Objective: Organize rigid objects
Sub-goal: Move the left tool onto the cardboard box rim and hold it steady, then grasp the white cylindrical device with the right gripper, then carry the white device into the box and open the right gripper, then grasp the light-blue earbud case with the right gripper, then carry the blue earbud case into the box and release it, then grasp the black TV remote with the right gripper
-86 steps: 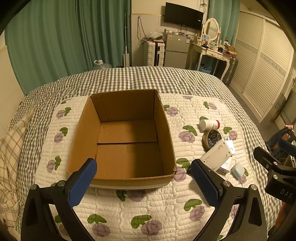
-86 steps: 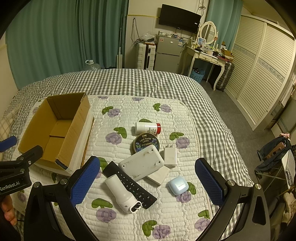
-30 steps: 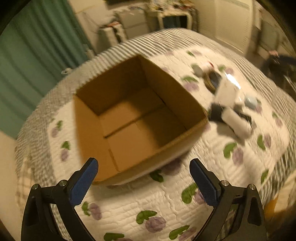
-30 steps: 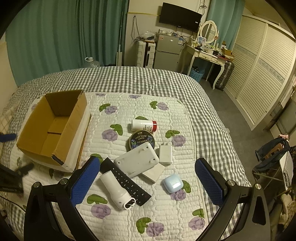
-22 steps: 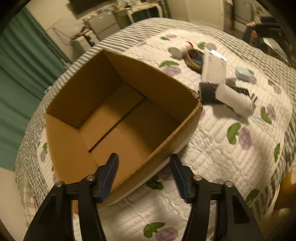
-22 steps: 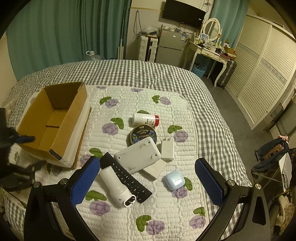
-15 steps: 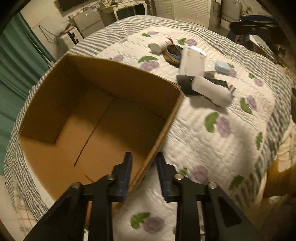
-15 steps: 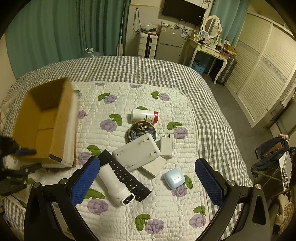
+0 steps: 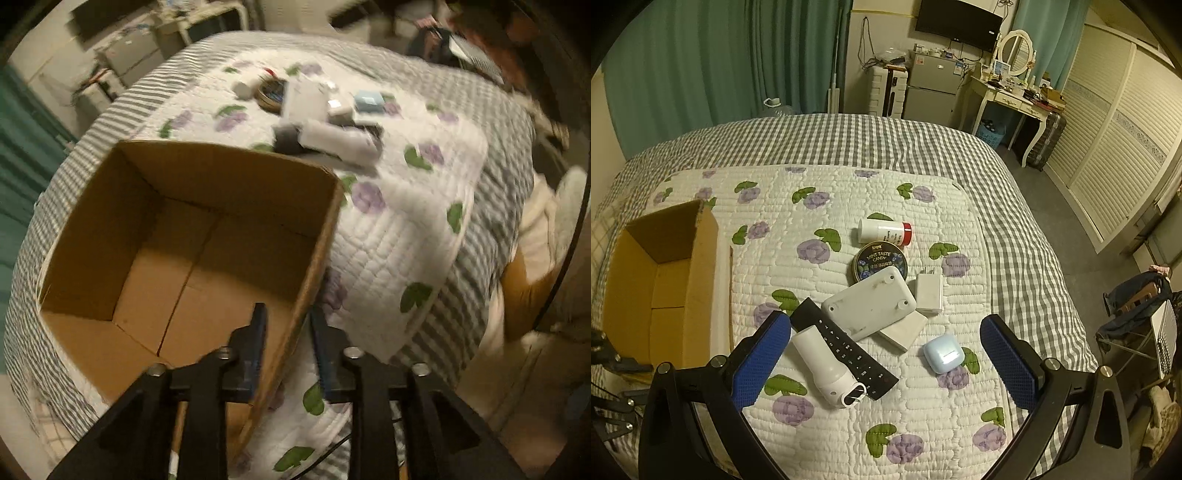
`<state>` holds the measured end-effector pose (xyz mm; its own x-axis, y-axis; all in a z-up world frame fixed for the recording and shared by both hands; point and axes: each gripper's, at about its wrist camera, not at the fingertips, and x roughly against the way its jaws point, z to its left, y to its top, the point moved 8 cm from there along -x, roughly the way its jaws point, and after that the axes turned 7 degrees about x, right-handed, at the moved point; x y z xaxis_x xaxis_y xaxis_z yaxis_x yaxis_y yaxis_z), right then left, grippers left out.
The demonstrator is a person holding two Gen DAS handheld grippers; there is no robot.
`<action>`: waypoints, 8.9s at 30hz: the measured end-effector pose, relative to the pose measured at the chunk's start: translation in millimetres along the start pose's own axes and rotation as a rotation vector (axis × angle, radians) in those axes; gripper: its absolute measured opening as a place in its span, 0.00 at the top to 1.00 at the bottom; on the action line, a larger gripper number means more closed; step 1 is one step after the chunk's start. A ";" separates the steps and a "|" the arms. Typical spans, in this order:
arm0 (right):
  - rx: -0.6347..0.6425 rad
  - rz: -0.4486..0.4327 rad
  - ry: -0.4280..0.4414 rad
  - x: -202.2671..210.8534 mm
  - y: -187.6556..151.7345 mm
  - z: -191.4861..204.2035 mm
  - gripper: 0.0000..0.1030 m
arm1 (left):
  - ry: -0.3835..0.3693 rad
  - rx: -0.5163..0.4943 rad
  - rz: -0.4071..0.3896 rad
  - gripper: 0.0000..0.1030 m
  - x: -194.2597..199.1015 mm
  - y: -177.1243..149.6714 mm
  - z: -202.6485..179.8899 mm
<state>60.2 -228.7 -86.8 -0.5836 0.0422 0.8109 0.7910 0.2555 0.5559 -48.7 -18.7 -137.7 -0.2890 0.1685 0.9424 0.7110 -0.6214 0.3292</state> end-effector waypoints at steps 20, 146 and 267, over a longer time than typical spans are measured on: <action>0.022 -0.029 -0.008 7.5 0.7 2.4 0.00 | 0.313 0.832 -0.065 0.09 46.2 -21.4 168.2; 0.327 -0.067 0.236 28.3 84.8 118.8 0.15 | 0.217 0.817 -0.086 0.85 3.1 -16.4 164.8; 0.068 0.002 0.043 -59.3 64.1 -42.3 0.22 | 0.208 0.833 -0.065 0.85 2.2 -17.6 164.2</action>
<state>153.3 -255.7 -91.5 -0.5727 0.0011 0.8198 0.7768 0.3203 0.5423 43.4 118.3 -131.6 -0.3994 -0.0100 0.9167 0.9039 0.1626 0.3956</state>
